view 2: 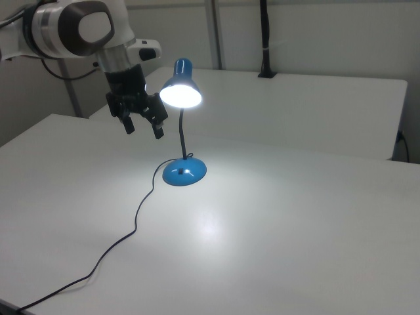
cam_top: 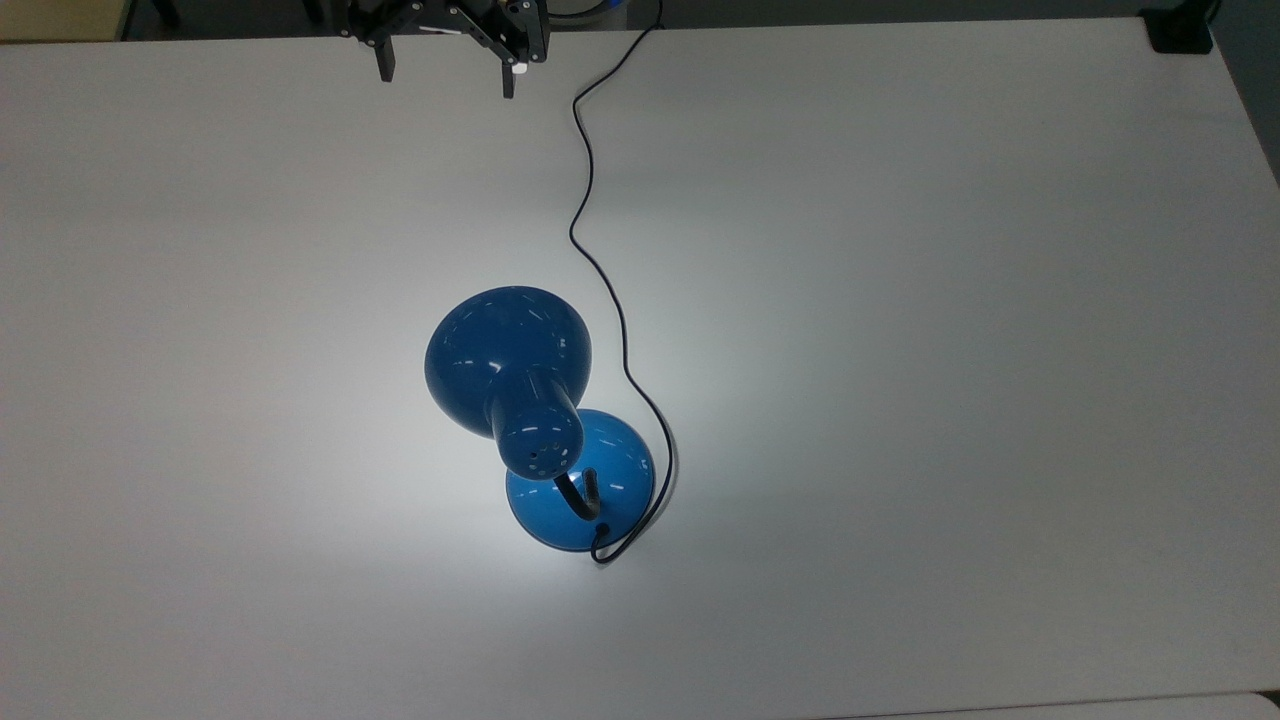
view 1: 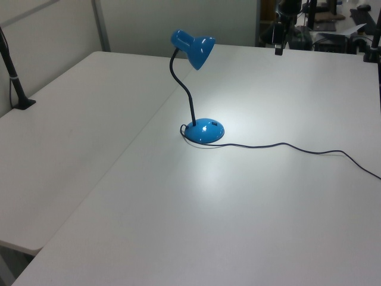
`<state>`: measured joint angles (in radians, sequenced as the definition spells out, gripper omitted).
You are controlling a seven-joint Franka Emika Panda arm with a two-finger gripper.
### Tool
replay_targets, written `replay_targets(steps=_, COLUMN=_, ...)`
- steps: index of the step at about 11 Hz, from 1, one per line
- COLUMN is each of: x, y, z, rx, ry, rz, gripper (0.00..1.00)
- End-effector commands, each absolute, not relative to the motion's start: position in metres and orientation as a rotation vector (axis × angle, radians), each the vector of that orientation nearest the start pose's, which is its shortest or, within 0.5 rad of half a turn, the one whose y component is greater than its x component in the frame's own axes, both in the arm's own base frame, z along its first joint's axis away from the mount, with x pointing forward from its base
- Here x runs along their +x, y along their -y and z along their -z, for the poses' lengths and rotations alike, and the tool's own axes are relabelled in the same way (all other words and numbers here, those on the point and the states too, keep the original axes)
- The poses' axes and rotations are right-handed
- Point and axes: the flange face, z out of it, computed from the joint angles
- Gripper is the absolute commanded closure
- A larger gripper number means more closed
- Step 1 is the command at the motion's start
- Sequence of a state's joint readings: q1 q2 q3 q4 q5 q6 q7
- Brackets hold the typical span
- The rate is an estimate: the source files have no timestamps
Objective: Turn off the lamp
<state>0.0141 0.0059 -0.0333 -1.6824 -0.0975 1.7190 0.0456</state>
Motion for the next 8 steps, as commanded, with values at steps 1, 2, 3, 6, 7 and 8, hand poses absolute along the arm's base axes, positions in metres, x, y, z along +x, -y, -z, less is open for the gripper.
replay_targets(steps=1, x=0.5591, y=0.0218, z=-0.5868, rx=-3.248, ry=-0.095, rz=0.003, gripper=0.0)
replay_targets(steps=2, x=0.5588, y=0.0218, z=-0.5865, rx=-3.248, ry=-0.095, rz=-0.002, gripper=0.0)
replay_targets(steps=3, x=0.5587, y=0.0218, z=-0.5858, rx=-3.249, ry=-0.092, rz=-0.005, gripper=0.0)
replay_targets(steps=6, x=0.5585, y=0.0218, z=-0.5857, rx=-3.249, ry=-0.092, rz=-0.008, gripper=0.0)
replay_targets(steps=7, x=0.5585, y=0.0218, z=-0.5857, rx=-3.249, ry=-0.085, rz=-0.008, gripper=0.05)
replay_targets(steps=8, x=0.558, y=0.0219, z=-0.5858, rx=-3.249, ry=-0.07, rz=-0.009, gripper=0.13)
